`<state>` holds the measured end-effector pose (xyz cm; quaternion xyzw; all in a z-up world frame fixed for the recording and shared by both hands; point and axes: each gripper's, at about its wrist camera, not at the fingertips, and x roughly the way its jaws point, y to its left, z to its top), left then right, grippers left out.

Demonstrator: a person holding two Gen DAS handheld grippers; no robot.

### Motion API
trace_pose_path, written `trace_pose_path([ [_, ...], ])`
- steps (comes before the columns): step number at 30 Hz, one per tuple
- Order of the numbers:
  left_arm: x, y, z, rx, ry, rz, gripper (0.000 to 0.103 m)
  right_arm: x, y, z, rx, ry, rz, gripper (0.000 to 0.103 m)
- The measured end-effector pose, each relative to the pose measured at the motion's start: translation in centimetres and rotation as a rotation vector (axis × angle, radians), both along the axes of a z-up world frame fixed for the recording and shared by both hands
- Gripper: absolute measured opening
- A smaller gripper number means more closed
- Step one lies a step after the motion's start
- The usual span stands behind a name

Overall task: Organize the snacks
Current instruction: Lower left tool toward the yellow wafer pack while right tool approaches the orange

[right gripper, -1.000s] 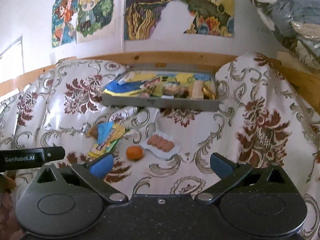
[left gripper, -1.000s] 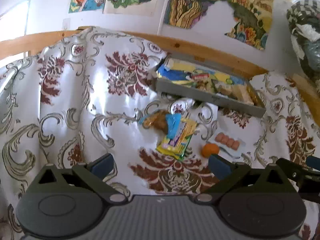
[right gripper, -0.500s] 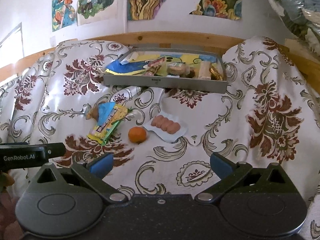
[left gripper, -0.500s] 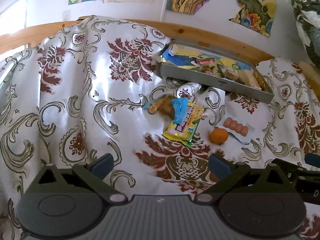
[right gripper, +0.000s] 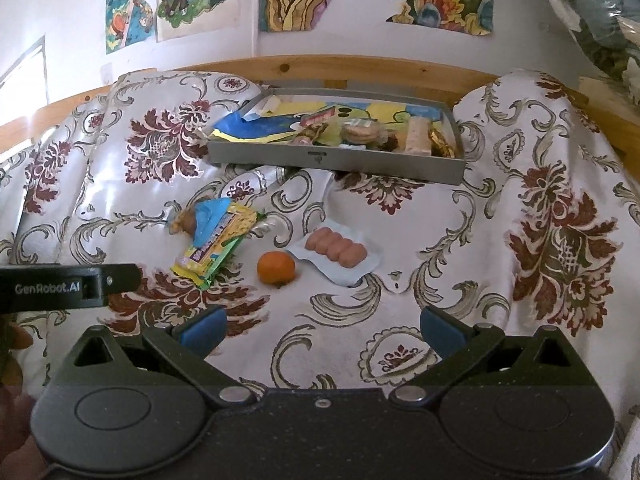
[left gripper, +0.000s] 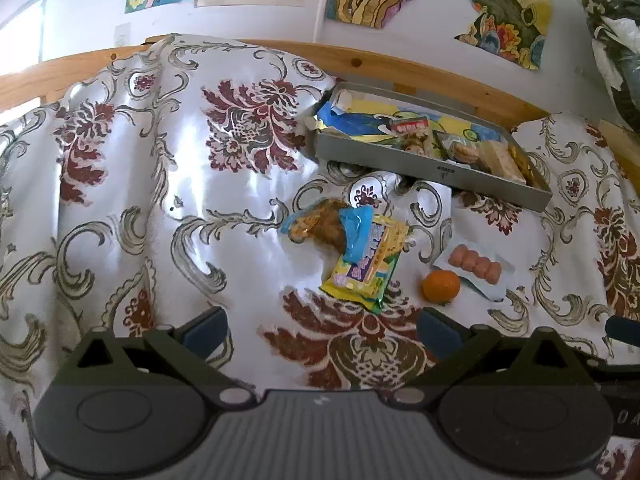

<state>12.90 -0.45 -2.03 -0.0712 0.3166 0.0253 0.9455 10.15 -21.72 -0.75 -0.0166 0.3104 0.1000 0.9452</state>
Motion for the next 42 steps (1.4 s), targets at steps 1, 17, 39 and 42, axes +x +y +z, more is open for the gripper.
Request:
trace_pose_path([
  [1, 0.3, 0.0, 0.0, 0.000, 0.000, -0.003, 0.103, 0.2, 0.1, -0.1, -0.003, 0.000, 0.002, 0.102],
  [17, 6.0, 0.2, -0.2, 0.025, -0.023, -0.071, 0.103, 5.3, 1.1, 0.0, -0.079, -0.073, 0.046, 0.102],
  [39, 11.6, -0.4, -2.4, -0.024, 0.100, -0.236, 0.098, 9.2, 5.6, -5.0, -0.301, -0.103, 0.255, 0.088],
  [42, 12.1, -0.8, -2.9, -0.025, 0.126, -0.253, 0.092, 9.4, 6.0, -5.5, -0.319, -0.102, 0.262, 0.083],
])
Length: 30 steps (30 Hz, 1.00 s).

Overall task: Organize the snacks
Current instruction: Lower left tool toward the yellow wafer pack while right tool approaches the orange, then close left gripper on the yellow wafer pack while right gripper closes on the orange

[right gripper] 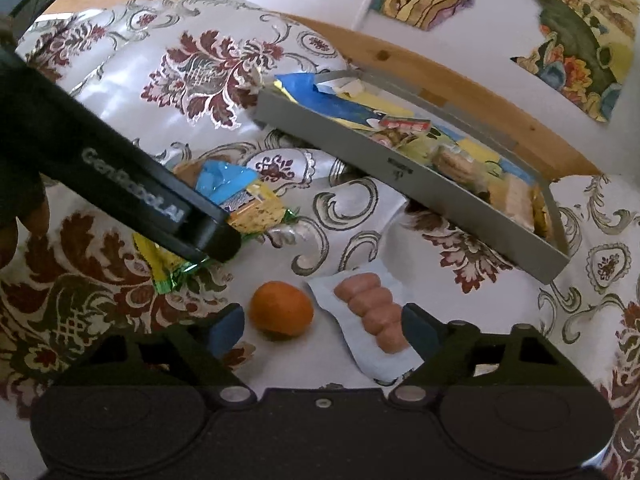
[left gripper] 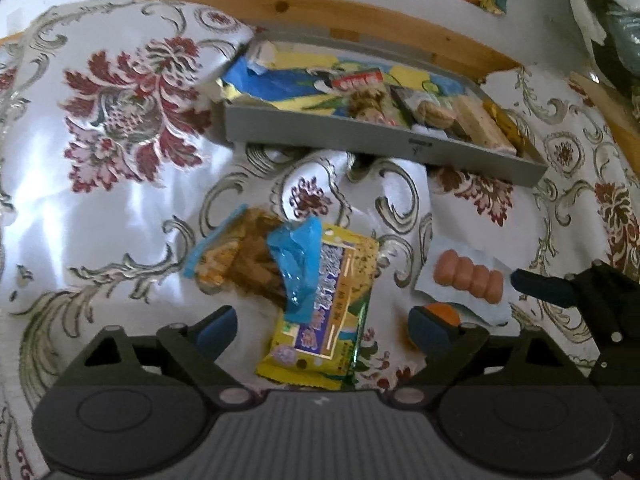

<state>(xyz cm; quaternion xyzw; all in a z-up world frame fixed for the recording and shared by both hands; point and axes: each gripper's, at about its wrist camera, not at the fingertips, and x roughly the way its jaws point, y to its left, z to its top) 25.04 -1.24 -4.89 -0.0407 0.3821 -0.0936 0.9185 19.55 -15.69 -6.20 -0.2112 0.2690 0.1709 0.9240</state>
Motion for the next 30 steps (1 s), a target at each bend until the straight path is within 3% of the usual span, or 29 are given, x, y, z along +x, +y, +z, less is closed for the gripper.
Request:
trace_pose_path([
  [3, 0.4, -0.3, -0.4, 0.009, 0.024, -0.021, 0.085, -0.1, 0.2, 0.0, 0.002, -0.002, 0.019, 0.073],
  [8, 1.1, 0.0, -0.6, -0.010, 0.071, -0.016, 0.074, -0.1, 0.5, 0.2, 0.024, 0.007, 0.049, 0.067],
  [11, 1.5, 0.2, -0.7, -0.010, 0.084, -0.008, 0.068, 0.1, 0.6, 0.1, 0.036, 0.026, 0.051, 0.056],
  [20, 2.1, -0.8, -0.9, 0.048, 0.116, -0.022, 0.066, 1.1, 0.6, -0.8, 0.063, 0.066, 0.041, 0.052],
  [26, 2.5, -1.0, -0.9, 0.068, 0.132, -0.003, 0.058, 1.4, 0.7, -1.0, 0.086, 0.086, 0.037, 0.040],
  [30, 2.4, -1.1, -0.8, 0.081, 0.130, -0.005, 0.055, 1.5, 0.8, -1.1, 0.095, 0.090, 0.028, 0.039],
])
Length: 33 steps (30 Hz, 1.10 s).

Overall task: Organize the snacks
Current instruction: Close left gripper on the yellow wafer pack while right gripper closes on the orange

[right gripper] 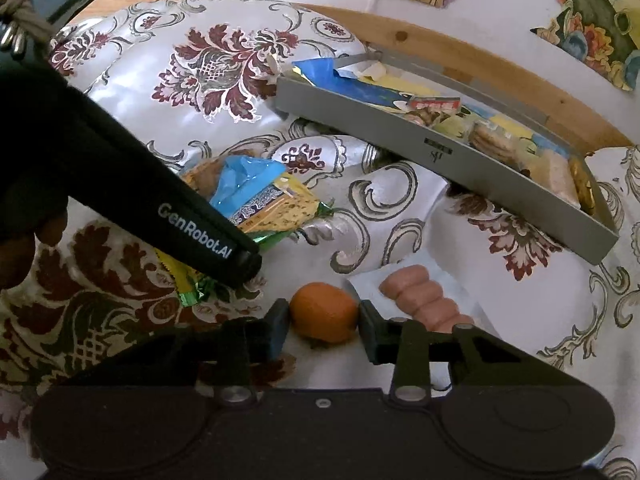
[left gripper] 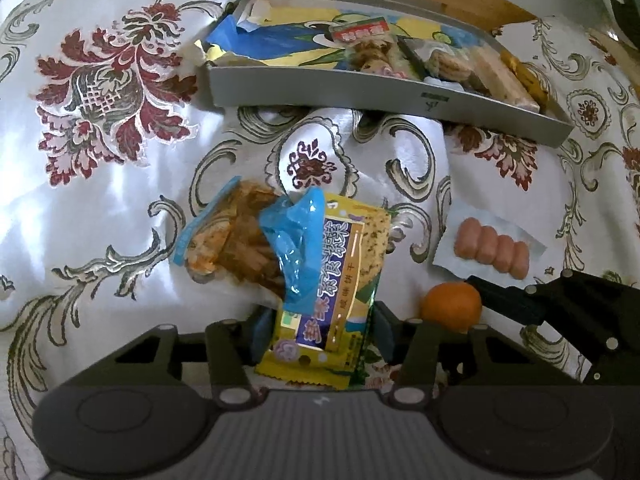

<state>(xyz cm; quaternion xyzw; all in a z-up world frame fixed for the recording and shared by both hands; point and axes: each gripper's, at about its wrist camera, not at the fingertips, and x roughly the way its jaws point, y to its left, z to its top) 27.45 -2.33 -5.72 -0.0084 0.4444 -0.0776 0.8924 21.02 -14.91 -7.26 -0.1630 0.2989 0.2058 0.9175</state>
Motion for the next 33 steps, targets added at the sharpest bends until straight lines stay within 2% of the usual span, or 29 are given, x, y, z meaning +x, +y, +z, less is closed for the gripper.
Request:
trace_pose_path([
  [7, -0.6, -0.3, 0.5, -0.002, 0.022, 0.020, 0.054, -0.1, -0.2, 0.3, 0.016, 0.017, -0.015, 0.039],
  [15, -3.1, -0.5, 1.4, -0.027, 0.027, 0.041, 0.053, -2.0, -0.7, 1.7, 0.023, 0.037, -0.029, 0.039],
  [27, -7.3, -1.8, 3.4, -0.032, 0.033, 0.041, 0.050, -4.8, -2.9, 4.3, 0.032, 0.003, -0.079, 0.039],
  [33, -8.8, -2.4, 4.3, 0.001, 0.015, 0.028, 0.050, -6.1, -3.6, 5.5, 0.029, -0.028, -0.081, 0.039],
])
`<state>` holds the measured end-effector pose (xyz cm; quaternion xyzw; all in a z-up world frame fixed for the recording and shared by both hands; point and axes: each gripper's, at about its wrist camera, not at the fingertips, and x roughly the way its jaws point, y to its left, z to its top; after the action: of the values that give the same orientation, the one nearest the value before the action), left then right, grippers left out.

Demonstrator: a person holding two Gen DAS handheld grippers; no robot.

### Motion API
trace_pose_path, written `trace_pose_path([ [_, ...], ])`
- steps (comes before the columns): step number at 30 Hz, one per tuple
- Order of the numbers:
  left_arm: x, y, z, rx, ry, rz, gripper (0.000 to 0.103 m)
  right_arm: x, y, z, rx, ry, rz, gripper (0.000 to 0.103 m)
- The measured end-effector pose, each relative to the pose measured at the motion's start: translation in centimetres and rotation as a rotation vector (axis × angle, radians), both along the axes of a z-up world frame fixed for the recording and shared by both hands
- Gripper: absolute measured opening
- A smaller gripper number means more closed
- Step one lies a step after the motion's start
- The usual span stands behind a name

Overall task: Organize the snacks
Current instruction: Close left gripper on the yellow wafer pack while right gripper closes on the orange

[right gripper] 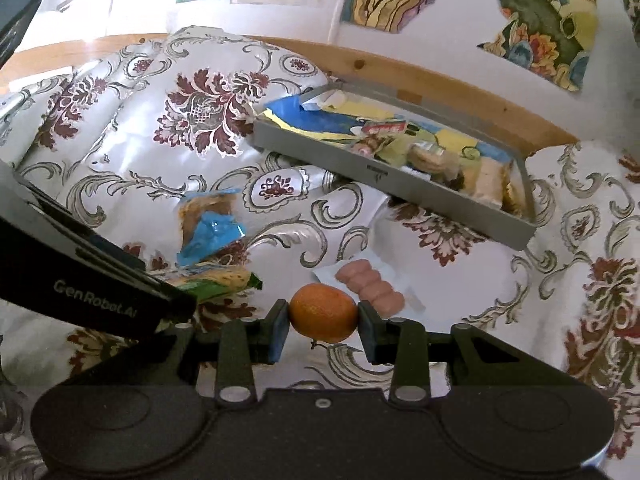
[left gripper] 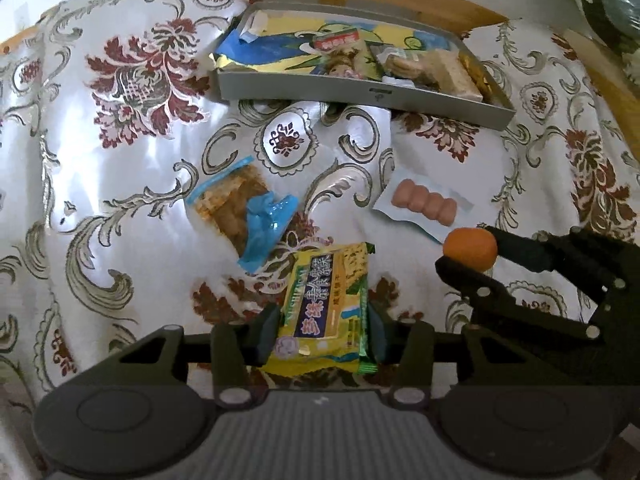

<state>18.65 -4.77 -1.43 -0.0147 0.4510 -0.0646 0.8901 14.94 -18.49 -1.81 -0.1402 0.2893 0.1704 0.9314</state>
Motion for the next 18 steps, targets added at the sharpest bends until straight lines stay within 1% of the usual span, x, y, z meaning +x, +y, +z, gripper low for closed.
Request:
trace_pose_path([
  [6, -0.7, -0.2, 0.8, 0.023, -0.016, -0.003, 0.050, -1.0, -0.8, 0.7, -0.003, -0.019, -0.015, 0.039],
  [14, -1.6, -0.7, 2.6, 0.017, -0.080, -0.028, 0.050, -1.3, -1.8, 1.8, 0.038, -0.046, -0.052, 0.039],
  [18, -1.5, -1.0, 3.5, -0.002, -0.119, -0.024, 0.050, -1.5, -2.4, 2.4, 0.056, -0.070, -0.070, 0.039],
])
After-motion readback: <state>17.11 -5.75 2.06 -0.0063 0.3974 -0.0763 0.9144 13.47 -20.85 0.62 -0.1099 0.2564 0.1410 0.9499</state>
